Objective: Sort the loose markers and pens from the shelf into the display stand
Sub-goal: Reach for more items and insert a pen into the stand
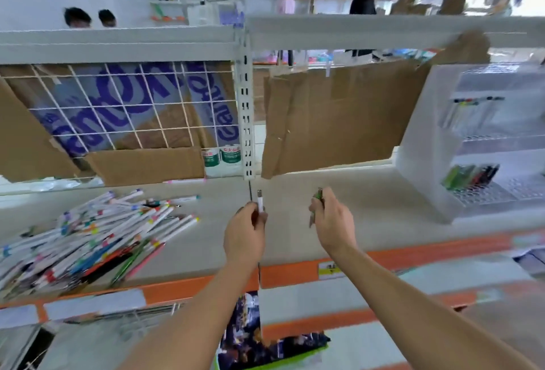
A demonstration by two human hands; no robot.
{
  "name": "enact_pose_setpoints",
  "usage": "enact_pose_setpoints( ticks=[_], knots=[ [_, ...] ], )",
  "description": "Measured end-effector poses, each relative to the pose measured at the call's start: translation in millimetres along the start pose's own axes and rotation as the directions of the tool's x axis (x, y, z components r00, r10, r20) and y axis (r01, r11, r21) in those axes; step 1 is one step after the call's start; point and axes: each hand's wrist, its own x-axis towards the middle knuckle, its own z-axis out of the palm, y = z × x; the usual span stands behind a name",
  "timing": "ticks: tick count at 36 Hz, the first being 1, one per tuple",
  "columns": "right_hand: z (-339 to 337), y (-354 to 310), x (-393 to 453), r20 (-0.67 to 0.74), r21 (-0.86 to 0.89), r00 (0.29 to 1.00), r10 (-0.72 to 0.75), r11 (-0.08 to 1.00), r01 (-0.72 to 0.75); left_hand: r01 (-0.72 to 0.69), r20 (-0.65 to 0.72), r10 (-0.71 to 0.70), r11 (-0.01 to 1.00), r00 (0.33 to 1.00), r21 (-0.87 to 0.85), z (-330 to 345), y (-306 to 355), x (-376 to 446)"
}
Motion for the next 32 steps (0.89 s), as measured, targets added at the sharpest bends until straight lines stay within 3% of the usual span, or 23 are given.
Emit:
enact_pose_setpoints(
  ticks=[11,20,32],
  knots=[
    [-142,115,-10,-0.174,-0.161,0.979,0.101,0.978,-0.13,-0.136,0.091,0.137,0.991,0.986,-0.015,110,111,-37],
    [-246,188,-6,-0.286,-0.251,0.958,0.003,0.965,-0.078,-0.224,0.091,0.23,0.972,0.969,-0.075,197,197,-68],
    [-287,240,45,-0.37,-0.126,0.929,-0.001,0.991,-0.049,-0.244,0.037,0.251,0.961,0.967,-0.131,267,241,-45]
  ],
)
